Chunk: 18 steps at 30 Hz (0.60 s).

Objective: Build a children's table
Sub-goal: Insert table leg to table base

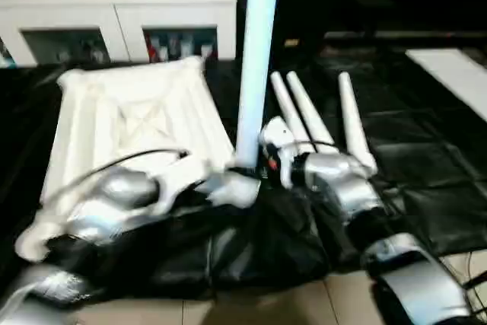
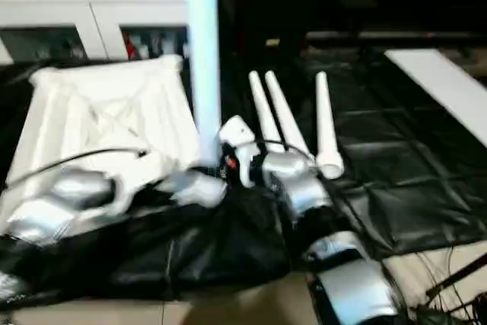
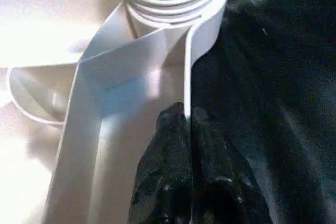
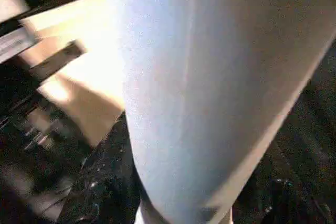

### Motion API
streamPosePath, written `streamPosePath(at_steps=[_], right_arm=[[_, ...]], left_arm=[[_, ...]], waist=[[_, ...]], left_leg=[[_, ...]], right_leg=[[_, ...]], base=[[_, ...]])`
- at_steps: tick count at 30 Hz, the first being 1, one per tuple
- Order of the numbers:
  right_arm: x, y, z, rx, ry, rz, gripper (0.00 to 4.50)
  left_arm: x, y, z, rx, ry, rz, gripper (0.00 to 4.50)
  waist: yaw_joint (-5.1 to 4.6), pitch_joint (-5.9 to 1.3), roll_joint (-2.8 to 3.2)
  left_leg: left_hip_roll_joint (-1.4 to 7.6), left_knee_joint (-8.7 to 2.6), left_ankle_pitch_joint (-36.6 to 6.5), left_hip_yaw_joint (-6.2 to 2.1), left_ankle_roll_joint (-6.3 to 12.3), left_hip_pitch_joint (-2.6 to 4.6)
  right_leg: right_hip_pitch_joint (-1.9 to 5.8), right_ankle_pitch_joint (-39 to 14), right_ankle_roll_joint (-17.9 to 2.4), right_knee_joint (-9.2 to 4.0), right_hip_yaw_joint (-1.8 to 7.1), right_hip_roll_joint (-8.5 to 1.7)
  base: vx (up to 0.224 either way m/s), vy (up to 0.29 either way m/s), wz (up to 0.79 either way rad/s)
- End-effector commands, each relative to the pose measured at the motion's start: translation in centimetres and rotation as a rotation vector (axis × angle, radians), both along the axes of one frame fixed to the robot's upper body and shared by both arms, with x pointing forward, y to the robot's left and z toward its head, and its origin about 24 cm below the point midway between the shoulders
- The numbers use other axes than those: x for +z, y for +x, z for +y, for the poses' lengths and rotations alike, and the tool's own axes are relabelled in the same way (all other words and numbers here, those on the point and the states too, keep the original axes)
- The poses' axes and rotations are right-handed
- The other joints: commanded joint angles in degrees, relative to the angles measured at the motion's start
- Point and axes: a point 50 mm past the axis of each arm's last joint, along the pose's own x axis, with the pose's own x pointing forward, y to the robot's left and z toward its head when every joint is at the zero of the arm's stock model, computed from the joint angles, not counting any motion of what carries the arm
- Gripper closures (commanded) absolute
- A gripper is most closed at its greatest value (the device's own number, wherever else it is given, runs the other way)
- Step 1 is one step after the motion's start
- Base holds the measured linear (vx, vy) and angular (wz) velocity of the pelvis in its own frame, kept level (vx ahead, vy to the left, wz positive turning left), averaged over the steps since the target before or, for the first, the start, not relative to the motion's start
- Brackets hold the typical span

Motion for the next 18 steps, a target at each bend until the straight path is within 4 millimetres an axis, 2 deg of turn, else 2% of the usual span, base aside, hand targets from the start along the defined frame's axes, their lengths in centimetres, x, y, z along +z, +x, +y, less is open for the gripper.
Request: streamPosePath(at_steps=[1, 4, 5, 6, 7, 8, 9, 10, 11, 13, 18], right_arm=[[-5.5, -2.4, -0.7, -0.072, -0.130, 0.261, 2.66], [-5.5, -1.8, 0.8, -0.246, -0.101, 0.295, 2.66], [-5.5, -1.7, 1.0, -0.275, -0.102, 0.298, 2.66], [-5.5, -1.4, 1.2, -0.370, -0.086, 0.316, 2.66], [-5.5, -1.4, 1.2, -0.370, -0.086, 0.316, 2.66], [-5.3, -1.0, 1.7, -0.488, -0.063, 0.341, 2.66], [-5.2, -0.9, 1.9, -0.521, -0.057, 0.348, 2.66], [-5.2, -0.9, 2.0, -0.528, -0.057, 0.348, 2.66], [-5.1, -0.9, 2.4, -0.529, -0.058, 0.344, 2.66], [-5.0, -1.0, 2.9, -0.520, -0.059, 0.342, 2.66], [-5.0, -1.1, 3.8, -0.524, -0.065, 0.346, 2.66]], left_arm=[[-0.7, 0.5, -0.3, 0.090, 0.034, -0.005, 4.50], [-1.1, 1.8, -2.2, 0.200, 0.068, -0.015, 4.50], [-1.2, 2.0, -2.5, 0.214, 0.080, -0.018, 4.50], [-1.2, 2.3, -3.3, 0.224, 0.087, -0.021, 4.50], [-1.2, 2.3, -3.3, 0.224, 0.087, -0.021, 4.50], [-1.1, 2.8, -4.6, 0.236, 0.086, -0.021, 4.50], [-1.1, 2.9, -5.0, 0.239, 0.087, -0.021, 4.50], [-1.1, 2.9, -5.1, 0.241, 0.088, -0.021, 4.50], [-1.0, 3.0, -5.2, 0.245, 0.091, -0.022, 4.50], [-1.0, 3.1, -5.2, 0.249, 0.096, -0.020, 4.50], [-1.4, 3.2, -4.8, 0.268, 0.115, -0.006, 4.50]], waist=[[-0.04, -0.02, 0.44], [-0.32, 0.01, 0.33], [-0.13, -0.07, 0.38], [-0.23, -0.03, 0.24], [-0.10, -0.01, 0.34], [-0.16, -0.02, 0.20], [-0.06, -0.09, 0.24], [-0.01, -0.06, 0.16], [0.02, -0.14, 0.04], [0.13, -0.14, -0.14], [0.20, -0.26, -0.27]], left_leg=[[2.45, -4.57, -24.92, -1.61, -2.37, 0.50], [2.30, -4.81, -24.60, -1.46, -2.09, 0.28], [2.28, -4.74, -25.42, -1.53, -2.39, 0.70], [2.29, -4.85, -25.55, -1.72, -2.19, 0.28], [2.23, -4.84, -26.00, -1.71, -2.15, 0.52], [2.20, -4.83, -26.23, -1.69, -2.12, 0.53], [2.11, -4.78, -26.27, -1.69, -2.25, 0.74], [2.09, -4.83, -26.48, -1.69, -2.24, 0.79], [2.12, -5.01, -26.20, -1.91, -2.04, 0.29], [2.20, -5.25, -25.67, -1.96, -1.58, -0.15], [2.21, -5.30, -25.43, -1.96, -1.45, -0.26]], right_leg=[[-1.37, -32.78, -6.14, -7.11, 3.47, -5.81], [-1.61, -30.18, -6.28, -7.00, 3.65, -5.35], [-1.95, -30.62, -6.22, -7.13, 3.64, -5.43], [-1.72, -30.80, -5.95, -7.11, 3.68, -5.55], [-2.08, -31.79, -5.45, -7.38, 3.77, -5.60], [-2.12, -31.91, -5.28, -7.41, 3.80, -5.51], [-2.41, -32.14, -5.09, -7.48, 3.97, -5.53], [-2.49, -32.18, -4.87, -7.56, 4.02, -5.48], [-2.11, -31.35, -4.70, -7.38, 4.06, -5.56], [-2.10, -29.48, -4.74, -7.25, 4.35, -5.52], [-2.24, -28.25, -4.89, -7.18, 4.66, -5.55]], base=[[0.000, 0.000, 0.00], [0.000, 0.000, 0.00], [0.000, 0.000, 0.00], [0.000, 0.000, 0.00], [0.000, 0.000, 0.00], [0.000, 0.000, 0.00], [0.000, 0.000, 0.00], [0.000, 0.000, 0.00], [0.000, 0.000, 0.00], [0.000, 0.000, 0.00], [0.000, 0.000, 0.00]])
